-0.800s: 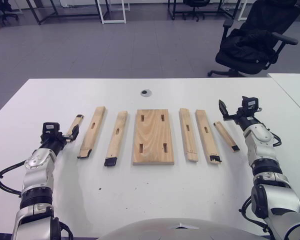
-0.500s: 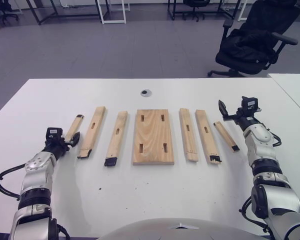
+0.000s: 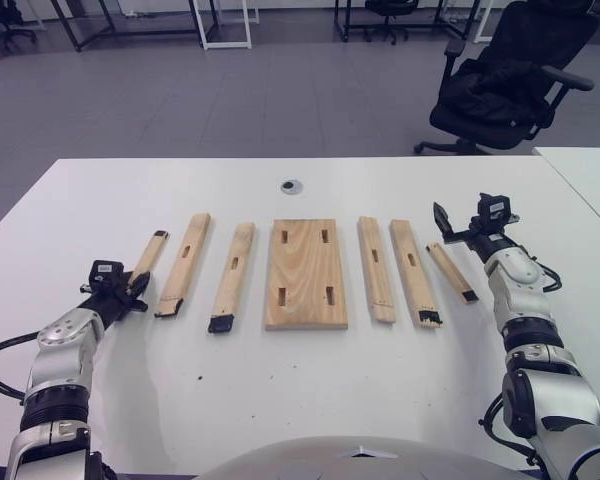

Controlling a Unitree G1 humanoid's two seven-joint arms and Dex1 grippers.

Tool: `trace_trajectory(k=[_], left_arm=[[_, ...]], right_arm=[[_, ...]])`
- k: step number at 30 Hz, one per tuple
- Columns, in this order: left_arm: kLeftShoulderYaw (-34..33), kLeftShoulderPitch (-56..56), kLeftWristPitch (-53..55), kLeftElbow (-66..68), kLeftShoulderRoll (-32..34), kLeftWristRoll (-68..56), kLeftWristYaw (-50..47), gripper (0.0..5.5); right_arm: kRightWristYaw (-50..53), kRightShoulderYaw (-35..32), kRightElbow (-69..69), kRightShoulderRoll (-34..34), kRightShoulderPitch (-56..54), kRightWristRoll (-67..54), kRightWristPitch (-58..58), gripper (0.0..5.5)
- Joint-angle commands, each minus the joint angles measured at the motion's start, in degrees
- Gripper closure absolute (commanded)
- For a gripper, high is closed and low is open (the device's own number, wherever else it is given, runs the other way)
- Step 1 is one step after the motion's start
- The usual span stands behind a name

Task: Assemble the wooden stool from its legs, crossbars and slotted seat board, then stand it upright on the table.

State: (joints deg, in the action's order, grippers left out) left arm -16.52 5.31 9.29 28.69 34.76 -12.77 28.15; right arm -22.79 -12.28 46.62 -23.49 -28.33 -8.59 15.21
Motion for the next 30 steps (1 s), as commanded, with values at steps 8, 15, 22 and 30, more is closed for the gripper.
trace_trajectory(k=[8, 15, 22, 30], left_arm=[[12.8, 12.3, -8.3, -29.3, -15.0, -4.8, 0.7, 4.21], [24.2, 15.2, -11.3, -37.9, -21.6, -2.2, 4.1, 4.21], [25.4, 13.6, -11.4, -39.3, -20.4, 0.1, 4.8, 4.21], [25.4, 13.7, -13.3, -37.3, -19.6, 4.6, 4.0, 4.21]], right_arm=[[-3.1, 0.9, -42.8, 11.9, -5.0, -39.1, -49.4, 0.27], [12.4, -4.1, -49.0, 19.9, -8.7, -59.5, -62.7, 1.58], [16.4, -4.0, -51.8, 19.9, -8.6, -63.0, -63.8, 2.83], [20.5, -3.6, -56.7, 18.9, -5.9, -64.0, -63.9, 4.39]])
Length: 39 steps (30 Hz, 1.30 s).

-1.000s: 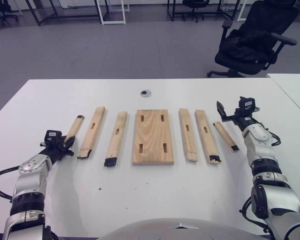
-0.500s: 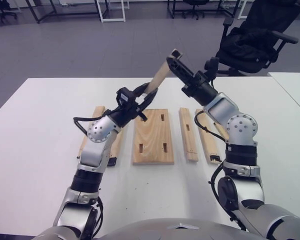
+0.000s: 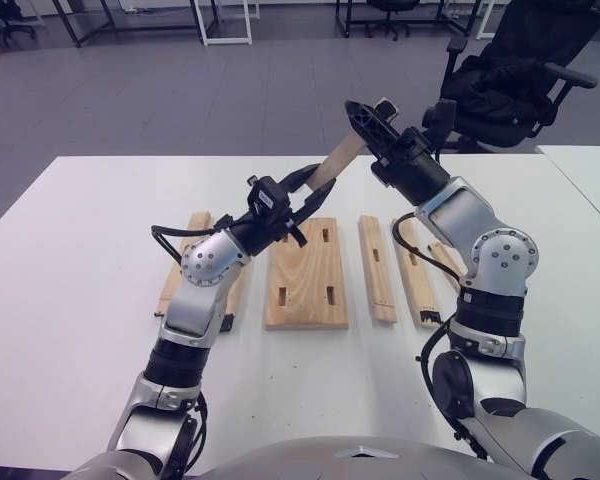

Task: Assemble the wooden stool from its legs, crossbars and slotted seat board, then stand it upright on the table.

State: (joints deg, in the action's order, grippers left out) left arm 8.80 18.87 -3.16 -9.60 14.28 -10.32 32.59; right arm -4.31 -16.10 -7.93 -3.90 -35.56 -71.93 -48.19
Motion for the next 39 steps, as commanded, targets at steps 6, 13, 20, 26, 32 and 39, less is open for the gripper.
trace_trajectory(k=[6, 13, 20, 26, 32, 39], left_arm=[[0.8, -0.6, -0.1, 2.2, 1.5, 4.0, 0.0, 4.21], [-7.0, -7.3, 2.2, 7.7, 2.7, 6.7, -8.8, 2.73], [-11.9, -9.6, 4.0, 7.4, -1.8, 3.6, -15.7, 2.45], [-11.9, -9.6, 3.6, 8.4, -1.9, 3.7, -15.9, 2.45], [-11.1, -9.5, 3.9, 9.0, -2.5, 3.7, -15.6, 2.45], [-10.5, -9.5, 3.7, 9.7, -3.2, 3.7, -15.6, 2.45]], right_arm=[[4.1, 0.5, -2.8, -1.6, 2.1, -0.5, -0.4, 5.08], [5.1, -0.9, -0.8, -3.7, 17.6, 19.8, 12.4, 5.08], [4.2, 1.7, -0.1, -1.8, 25.3, 30.8, 18.9, 5.08], [2.8, 1.4, 0.1, 0.8, 25.2, 31.3, 20.9, 5.08], [1.6, 2.2, 2.6, 1.7, 24.9, 33.4, 21.8, 5.08], [1.5, 3.4, 4.8, 3.1, 23.8, 36.5, 24.4, 5.08]])
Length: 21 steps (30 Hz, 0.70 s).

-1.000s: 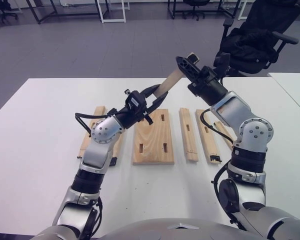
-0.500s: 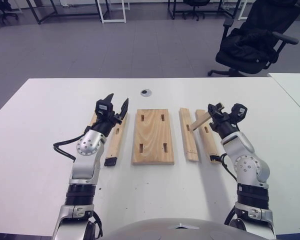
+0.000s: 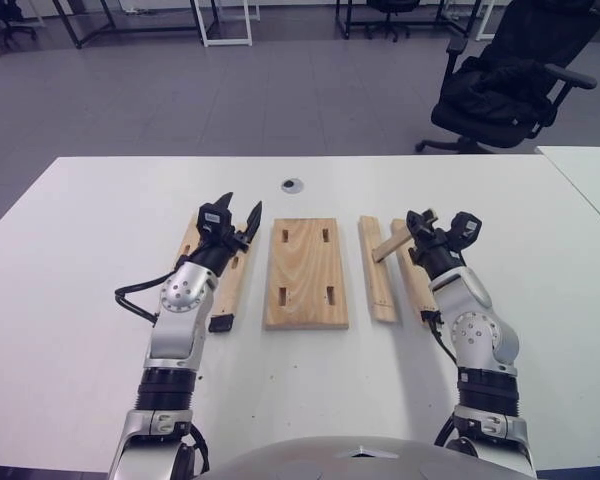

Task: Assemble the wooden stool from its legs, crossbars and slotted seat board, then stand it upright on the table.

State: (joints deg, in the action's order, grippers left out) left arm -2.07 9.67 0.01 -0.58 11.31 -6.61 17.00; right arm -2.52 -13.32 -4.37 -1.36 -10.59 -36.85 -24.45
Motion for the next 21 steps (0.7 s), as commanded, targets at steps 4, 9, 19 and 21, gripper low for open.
trace_trajectory(k=[4, 9, 19, 21], left_arm=[[0.4, -0.3, 0.5, 0.9, -0.2, -0.1, 0.0, 2.45], [0.5, -0.3, 0.5, 1.0, -0.2, -0.1, 0.1, 2.45], [0.6, -0.7, 0.4, 1.0, 0.1, 0.3, 0.1, 2.45], [0.6, -0.4, 0.3, 1.3, 0.2, 0.5, 0.1, 2.45]], right_arm=[[-0.8, 1.4, 1.0, 0.3, -1.0, 3.6, 2.0, 5.08], [-2.8, 5.5, 1.6, -1.9, 0.3, 9.4, 2.5, 5.08], [-6.2, 15.9, 6.5, -7.0, 6.2, 24.0, 5.6, 5.08], [-7.2, 16.5, 9.1, -7.4, 7.3, 25.0, 6.8, 5.08]])
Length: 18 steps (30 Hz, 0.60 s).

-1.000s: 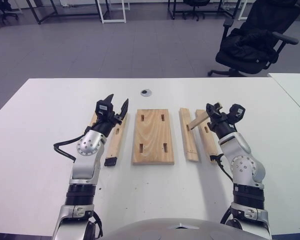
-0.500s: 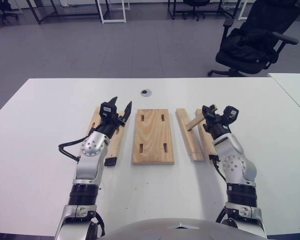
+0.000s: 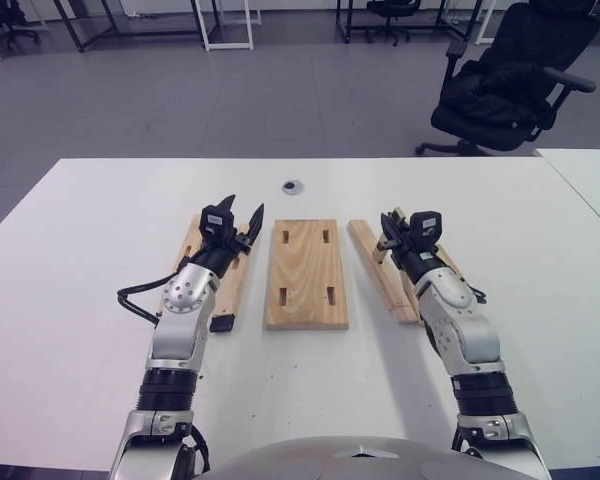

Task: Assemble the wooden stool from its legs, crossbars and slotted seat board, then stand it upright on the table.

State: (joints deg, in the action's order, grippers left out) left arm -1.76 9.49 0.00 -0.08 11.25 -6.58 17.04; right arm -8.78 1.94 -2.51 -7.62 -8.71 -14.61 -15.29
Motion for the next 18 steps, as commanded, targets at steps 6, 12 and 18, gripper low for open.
trace_trajectory(k=[6, 12, 18], left_arm=[[0.6, -0.1, 0.0, 1.1, 0.3, 1.0, 0.0, 2.45], [0.4, 1.3, -1.9, 2.1, 0.6, 1.4, -0.2, 2.45], [-1.9, 2.7, -4.9, 3.5, 1.2, 0.5, -0.3, 2.45]], right_arm=[[-3.1, 1.6, 9.3, -1.2, 5.6, 4.0, 2.8, 5.08], [-4.9, 0.9, 6.2, -1.2, 0.9, 3.4, 6.6, 4.46], [-6.3, 2.2, 2.3, -3.4, -2.3, 4.8, -4.1, 3.28]])
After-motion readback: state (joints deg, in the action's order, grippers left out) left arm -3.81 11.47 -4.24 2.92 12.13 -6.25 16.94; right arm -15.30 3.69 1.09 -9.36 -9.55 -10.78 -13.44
